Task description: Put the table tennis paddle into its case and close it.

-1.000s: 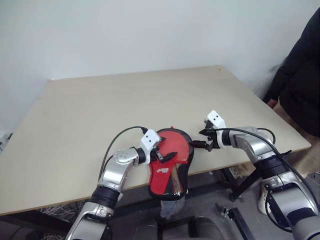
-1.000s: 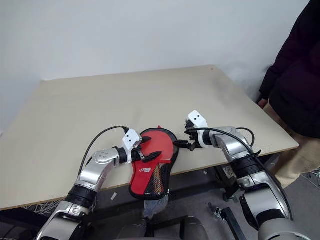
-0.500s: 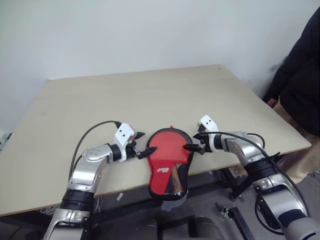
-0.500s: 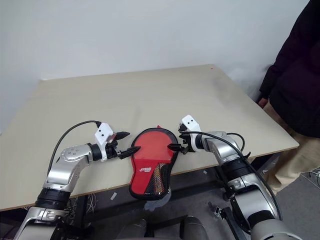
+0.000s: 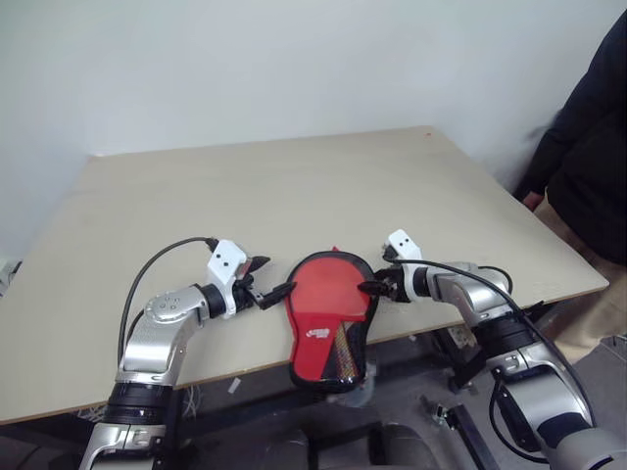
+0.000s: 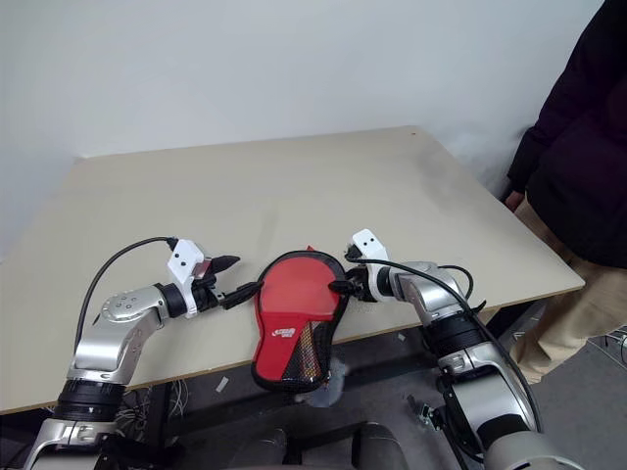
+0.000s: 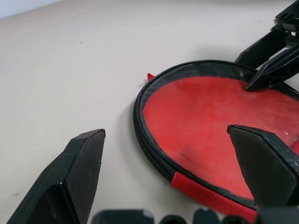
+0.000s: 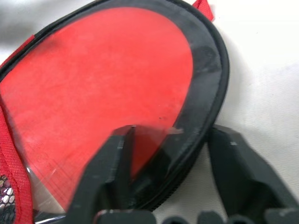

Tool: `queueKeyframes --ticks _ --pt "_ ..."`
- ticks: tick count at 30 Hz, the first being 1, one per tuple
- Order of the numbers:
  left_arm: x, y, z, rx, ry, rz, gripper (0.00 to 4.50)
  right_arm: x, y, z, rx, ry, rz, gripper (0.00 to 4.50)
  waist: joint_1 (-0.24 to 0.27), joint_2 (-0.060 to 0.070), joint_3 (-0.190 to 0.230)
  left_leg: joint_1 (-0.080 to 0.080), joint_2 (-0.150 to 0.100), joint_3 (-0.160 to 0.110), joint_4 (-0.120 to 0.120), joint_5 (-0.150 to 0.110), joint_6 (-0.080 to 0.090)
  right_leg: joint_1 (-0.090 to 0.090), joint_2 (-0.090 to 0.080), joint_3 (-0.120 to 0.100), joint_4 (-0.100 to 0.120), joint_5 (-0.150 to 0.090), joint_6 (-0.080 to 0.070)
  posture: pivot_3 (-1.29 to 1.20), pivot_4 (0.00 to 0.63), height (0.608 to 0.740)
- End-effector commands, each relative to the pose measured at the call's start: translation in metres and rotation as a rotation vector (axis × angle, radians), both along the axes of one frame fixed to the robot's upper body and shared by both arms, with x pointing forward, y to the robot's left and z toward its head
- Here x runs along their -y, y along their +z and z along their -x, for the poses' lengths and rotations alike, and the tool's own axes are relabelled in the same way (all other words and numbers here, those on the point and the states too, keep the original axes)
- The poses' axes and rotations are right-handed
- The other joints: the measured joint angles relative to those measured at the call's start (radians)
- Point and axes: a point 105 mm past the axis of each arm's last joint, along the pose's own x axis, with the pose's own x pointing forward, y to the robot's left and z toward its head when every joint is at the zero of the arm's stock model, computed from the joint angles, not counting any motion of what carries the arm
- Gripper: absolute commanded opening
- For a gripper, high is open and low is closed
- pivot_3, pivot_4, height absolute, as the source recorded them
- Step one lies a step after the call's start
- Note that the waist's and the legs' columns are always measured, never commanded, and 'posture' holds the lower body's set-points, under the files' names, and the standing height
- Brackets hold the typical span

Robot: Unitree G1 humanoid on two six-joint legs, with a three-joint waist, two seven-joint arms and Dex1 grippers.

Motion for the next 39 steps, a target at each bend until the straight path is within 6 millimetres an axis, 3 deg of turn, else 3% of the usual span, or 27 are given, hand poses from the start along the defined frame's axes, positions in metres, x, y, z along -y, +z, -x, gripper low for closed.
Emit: queueKeyframes --ticks 1,6,7,10,19,27,33,39 --pt "-0.001 0.015 -0.002 0.055 0.004 0.002 4.5 -0.01 0.006 0.004 0.012 0.035 -0.031 1.32 -0.002 0.0 0.0 0.0 0.0 0.0 0.0 0.0 0.0 0.0 0.0 0.0 0.0 0.0 0.0 0.0 0.0 0.74" --pt "0.001 0.012 -0.003 0.051 0.008 0.003 4.5 -0.011 0.011 0.001 0.034 0.035 -0.032 0.07 -0.003 0.0 0.0 0.0 0.0 0.001 -0.001 0.001 0.001 0.0 0.0 0.0 0.0 0.0 0.0 0.0 0.0 0.74" --pt "0.001 0.011 -0.003 0.05 0.009 0.003 4.5 -0.01 0.013 -0.001 0.041 0.028 -0.031 0.01 -0.003 0.0 0.0 0.0 0.0 0.001 -0.001 0.001 0.001 0.0 0.0 0.0 0.0 0.0 0.0 0.0 0.0 0.74" --pt "0.001 0.01 -0.002 0.047 0.012 0.002 4.5 -0.01 0.018 -0.007 0.067 0.009 -0.03 0.01 -0.003 0.0 0.0 0.0 0.0 0.001 -0.001 0.0 0.001 0.0 0.0 0.0 0.0 0.0 0.0 0.0 0.0 0.74" --pt "0.0 0.007 -0.002 0.043 0.026 0.003 4.5 -0.013 0.073 -0.052 0.218 -0.039 -0.021 0.01 -0.022 0.0 0.001 0.0 0.0 0.001 0.0 0.0 0.0 0.0 0.0 0.0 0.001 0.0 0.0 0.0 0.0 0.74" --pt "-0.001 0.002 0.001 0.034 0.036 0.001 4.5 -0.012 0.106 -0.089 0.356 -0.072 0.067 0.01 -0.024 0.0 0.001 -0.001 -0.001 0.002 -0.001 0.002 0.003 -0.001 0.0 0.0 -0.001 0.0 0.0 0.0 0.0 0.74" --pt "-0.003 0.002 0.002 0.033 0.045 -0.002 4.5 -0.012 0.107 -0.101 0.411 -0.093 0.128 0.01 -0.026 0.0 0.001 -0.001 -0.001 0.003 -0.002 0.002 0.004 -0.001 0.0 0.001 0.0 0.0 0.0 0.0 0.0 0.74" --pt "-0.005 0.003 0.002 0.035 0.052 -0.006 4.5 -0.011 0.083 -0.102 0.422 -0.119 0.208 0.01 -0.026 0.0 0.001 -0.001 -0.001 0.002 -0.002 0.002 0.004 -0.001 0.0 0.001 0.0 0.0 0.0 0.0 0.0 0.74"
